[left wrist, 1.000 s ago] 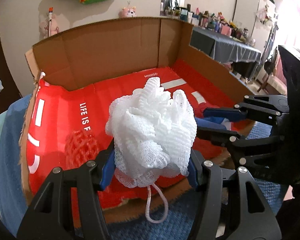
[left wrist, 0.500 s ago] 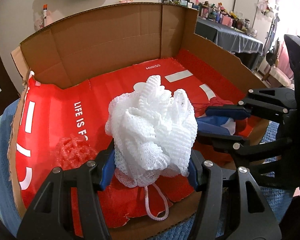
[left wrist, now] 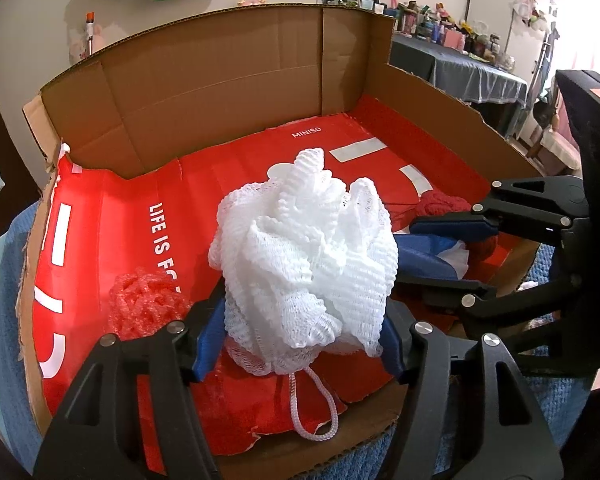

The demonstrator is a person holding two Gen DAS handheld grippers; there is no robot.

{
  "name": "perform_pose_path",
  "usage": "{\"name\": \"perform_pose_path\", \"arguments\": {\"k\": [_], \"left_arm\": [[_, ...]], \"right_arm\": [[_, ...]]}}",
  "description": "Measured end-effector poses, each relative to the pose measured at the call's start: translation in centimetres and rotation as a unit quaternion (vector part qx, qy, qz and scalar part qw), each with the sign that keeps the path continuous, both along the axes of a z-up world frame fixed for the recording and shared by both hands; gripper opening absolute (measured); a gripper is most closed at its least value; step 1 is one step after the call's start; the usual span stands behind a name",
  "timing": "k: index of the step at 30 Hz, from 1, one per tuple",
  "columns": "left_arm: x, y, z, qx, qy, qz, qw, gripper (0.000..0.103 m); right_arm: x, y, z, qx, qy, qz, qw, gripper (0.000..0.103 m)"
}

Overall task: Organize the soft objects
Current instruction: 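Carry bath puff into box with left tool while right tool carries cloth, then open right tool releasing cloth while left tool releases bath puff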

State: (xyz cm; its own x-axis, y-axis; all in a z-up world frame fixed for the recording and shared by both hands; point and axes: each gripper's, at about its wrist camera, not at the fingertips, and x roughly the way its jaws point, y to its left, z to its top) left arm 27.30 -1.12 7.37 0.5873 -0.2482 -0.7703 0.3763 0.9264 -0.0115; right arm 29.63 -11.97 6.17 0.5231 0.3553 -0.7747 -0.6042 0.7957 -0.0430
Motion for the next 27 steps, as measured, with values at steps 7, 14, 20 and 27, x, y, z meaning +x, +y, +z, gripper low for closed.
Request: {"name": "perform_pose_path", "arguments": {"k": [7,14,20,27], "left_arm": [[0.02,-0.04,-0.03,-0.001,0.0,0.001,1.0,0.065],[-0.17,0.05,-0.01,-0.001,-0.001,0.002,1.0,0.067],[-0.25,0.25,0.11,-0.002,-0.005,0.004,1.0,0.07],[-0.27,0.25,0.23,-0.001,-0.006,0.005,1.0,0.071]], "right_arm": [[0.09,0.04,-0.16,0.005,0.009,0.002,1.0,0.044],[0.12,-0.1,-0.15,0.013,0.018,0.004,1.0,0.05],[0.11,-0.21,-0.09,0.016,0.021,0.005,1.0,0.053],[0.07,-0.32,0.03,0.018,0.022,0.004,1.0,0.057]]}}
